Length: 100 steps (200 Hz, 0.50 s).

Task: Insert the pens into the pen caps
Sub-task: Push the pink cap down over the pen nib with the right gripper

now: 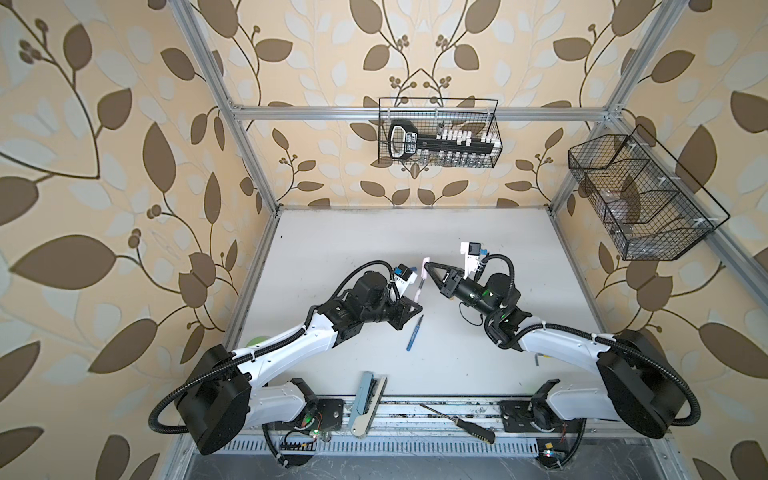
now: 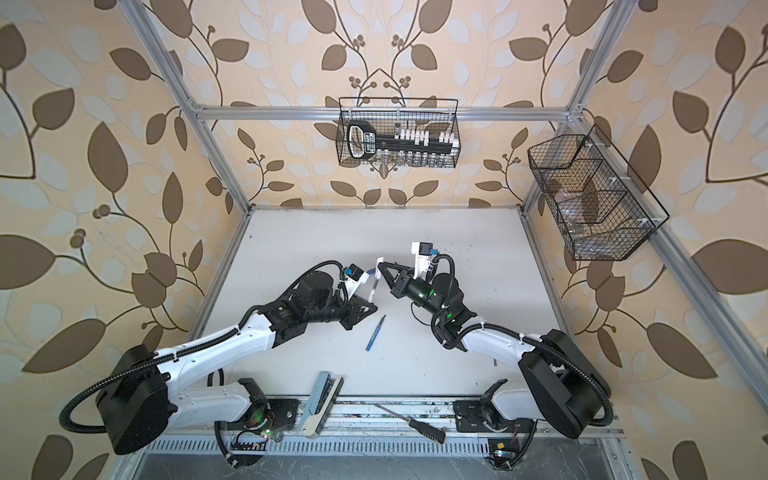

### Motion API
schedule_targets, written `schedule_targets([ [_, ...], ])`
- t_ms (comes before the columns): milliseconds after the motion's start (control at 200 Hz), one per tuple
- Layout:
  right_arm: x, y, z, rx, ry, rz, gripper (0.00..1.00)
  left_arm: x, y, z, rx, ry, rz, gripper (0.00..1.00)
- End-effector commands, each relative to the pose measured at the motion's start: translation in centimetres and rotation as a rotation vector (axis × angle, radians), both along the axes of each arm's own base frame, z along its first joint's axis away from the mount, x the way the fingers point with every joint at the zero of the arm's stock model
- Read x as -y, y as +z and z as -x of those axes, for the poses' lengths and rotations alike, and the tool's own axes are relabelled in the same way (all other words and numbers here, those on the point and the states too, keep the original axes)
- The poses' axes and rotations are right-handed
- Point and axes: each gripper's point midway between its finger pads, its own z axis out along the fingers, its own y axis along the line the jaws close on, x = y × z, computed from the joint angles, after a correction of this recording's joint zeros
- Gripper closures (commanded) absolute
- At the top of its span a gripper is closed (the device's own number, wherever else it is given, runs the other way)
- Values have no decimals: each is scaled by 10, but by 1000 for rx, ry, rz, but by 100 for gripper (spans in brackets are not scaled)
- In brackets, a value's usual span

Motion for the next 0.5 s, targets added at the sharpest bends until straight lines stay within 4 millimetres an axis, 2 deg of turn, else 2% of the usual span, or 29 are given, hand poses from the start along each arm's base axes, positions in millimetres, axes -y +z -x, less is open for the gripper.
schedule_targets([
  [0, 0, 4, 7, 17, 4, -30, 85, 13, 60, -13, 143, 3, 133, 86],
  [315, -4, 4, 15, 35, 15, -5, 80, 18, 81, -17, 193, -5, 171, 86],
  [350, -5, 5, 16, 40, 20, 4, 77, 18, 82, -17, 194, -8, 168, 86],
  [450, -6, 9, 24, 67, 33, 60, 60, 18, 79, -17, 190, -15, 150, 86],
  [495, -3, 13, 28, 83, 33, 84, 56, 19, 77, -17, 184, -19, 144, 86],
])
